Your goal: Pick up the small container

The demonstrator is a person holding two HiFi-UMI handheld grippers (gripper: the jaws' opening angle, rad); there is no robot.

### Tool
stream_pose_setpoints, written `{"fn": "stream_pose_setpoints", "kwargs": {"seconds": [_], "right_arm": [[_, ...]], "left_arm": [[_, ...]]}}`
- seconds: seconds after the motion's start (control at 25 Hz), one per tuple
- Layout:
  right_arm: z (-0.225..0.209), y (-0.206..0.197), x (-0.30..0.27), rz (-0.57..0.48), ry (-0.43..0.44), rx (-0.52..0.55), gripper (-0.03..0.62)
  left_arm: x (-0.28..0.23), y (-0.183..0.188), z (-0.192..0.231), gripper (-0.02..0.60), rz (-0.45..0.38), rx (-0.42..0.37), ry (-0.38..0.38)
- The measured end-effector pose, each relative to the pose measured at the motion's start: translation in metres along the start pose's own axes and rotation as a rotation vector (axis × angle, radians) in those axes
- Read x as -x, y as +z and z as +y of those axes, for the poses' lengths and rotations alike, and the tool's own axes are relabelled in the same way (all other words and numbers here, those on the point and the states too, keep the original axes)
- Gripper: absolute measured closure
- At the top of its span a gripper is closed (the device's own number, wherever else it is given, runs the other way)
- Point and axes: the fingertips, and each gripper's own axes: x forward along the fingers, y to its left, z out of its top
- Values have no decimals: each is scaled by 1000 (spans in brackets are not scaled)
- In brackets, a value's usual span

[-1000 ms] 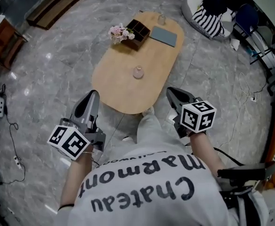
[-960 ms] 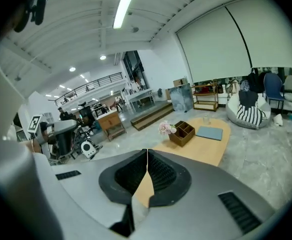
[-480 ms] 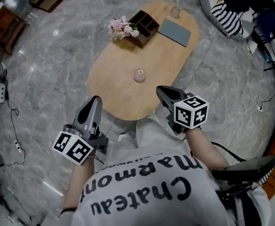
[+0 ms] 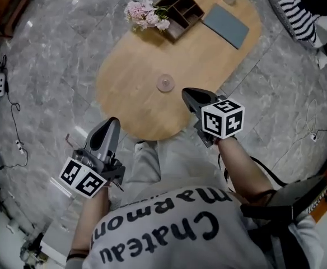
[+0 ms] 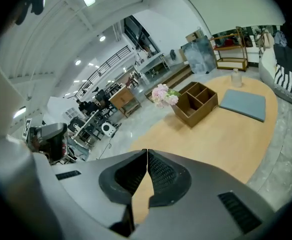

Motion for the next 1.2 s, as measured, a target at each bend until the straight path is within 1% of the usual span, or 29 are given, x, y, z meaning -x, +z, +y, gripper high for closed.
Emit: {"fn": "stream_pose_setpoints", "kwargs": {"seconds": [0.16,0.32,0.44,0.56,0.68,0.76,0.92,1.0,1.08,1.2], "right_arm": [[-31,-13,-26,75,0,22,580],[-51,-25,-50,151,5,108,580],[-57,-29,-65,183,44,152,580],[-57,-31,-78,200,95,135,580],[-54,-28,-89,195,135,158,580],[-52,-25,-95,179,161,175,580],[-43,-18,-103,114,228,152,580],[-39,-18,-106,100,259,144,579],[-37,-19,-109,92,276,141,579],[-38,-18,-113,69,274,143,579]], "left_arm": [[-6,-20,19,566,39,60,91],[-16,-32,29,566,72,84,147],[-23,-33,35,566,48,114,180],[-31,-35,41,566,23,124,212],[-38,-39,47,567,25,133,249],[-42,-42,48,566,30,149,254],[-43,-47,49,566,42,171,260],[-42,-49,51,566,46,177,269],[-41,-51,53,566,50,179,281],[-38,-53,58,566,56,180,296]]}}
